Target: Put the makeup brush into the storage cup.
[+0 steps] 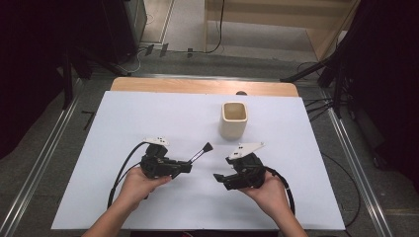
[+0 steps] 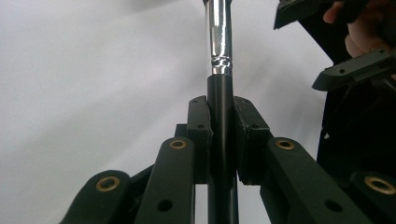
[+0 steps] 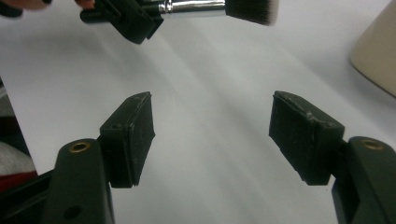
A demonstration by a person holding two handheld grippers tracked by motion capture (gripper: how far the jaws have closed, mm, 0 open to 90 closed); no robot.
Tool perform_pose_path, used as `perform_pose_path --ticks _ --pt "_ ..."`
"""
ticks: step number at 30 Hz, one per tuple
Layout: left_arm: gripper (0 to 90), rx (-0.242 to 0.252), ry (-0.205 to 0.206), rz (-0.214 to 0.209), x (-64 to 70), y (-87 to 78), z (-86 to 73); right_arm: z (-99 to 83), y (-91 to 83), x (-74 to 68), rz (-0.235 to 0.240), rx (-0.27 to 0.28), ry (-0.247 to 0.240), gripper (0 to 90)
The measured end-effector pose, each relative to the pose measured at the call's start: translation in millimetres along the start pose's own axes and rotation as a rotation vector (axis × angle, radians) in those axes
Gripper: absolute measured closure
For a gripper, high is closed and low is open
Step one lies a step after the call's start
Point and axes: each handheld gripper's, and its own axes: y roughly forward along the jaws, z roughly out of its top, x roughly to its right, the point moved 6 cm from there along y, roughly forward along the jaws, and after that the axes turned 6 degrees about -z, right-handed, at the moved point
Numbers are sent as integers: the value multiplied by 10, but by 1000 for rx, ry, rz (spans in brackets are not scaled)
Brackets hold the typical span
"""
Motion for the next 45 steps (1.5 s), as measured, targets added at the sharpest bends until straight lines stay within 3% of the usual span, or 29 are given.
perform_pose_path --ticks 8,11,18,22,26,31,38,42,45 --pt "793 79 3 46 26 -1 -7 34 -29 -7 -5 33 71 332" --pt "793 111 -10 45 29 11 -6 56 -4 -26 -1 38 113 340" --pt "794 166 -31 62 41 17 -26 110 21 -93 0 51 126 344" --pt "794 203 -52 61 56 21 -27 153 12 -131 -20 54 160 350" --pt "794 229 -38 84 69 28 2 180 6 -148 -48 53 180 354" --pt "794 267 -27 113 115 86 30 220 -14 -153 -40 82 244 353" --pt "794 338 -37 122 169 155 20 241 -93 -156 -82 126 298 340" --pt "794 362 -32 124 192 186 15 263 -74 -159 -68 160 361 341" --pt "794 375 -38 117 194 199 12 283 -51 -167 -61 170 382 344"
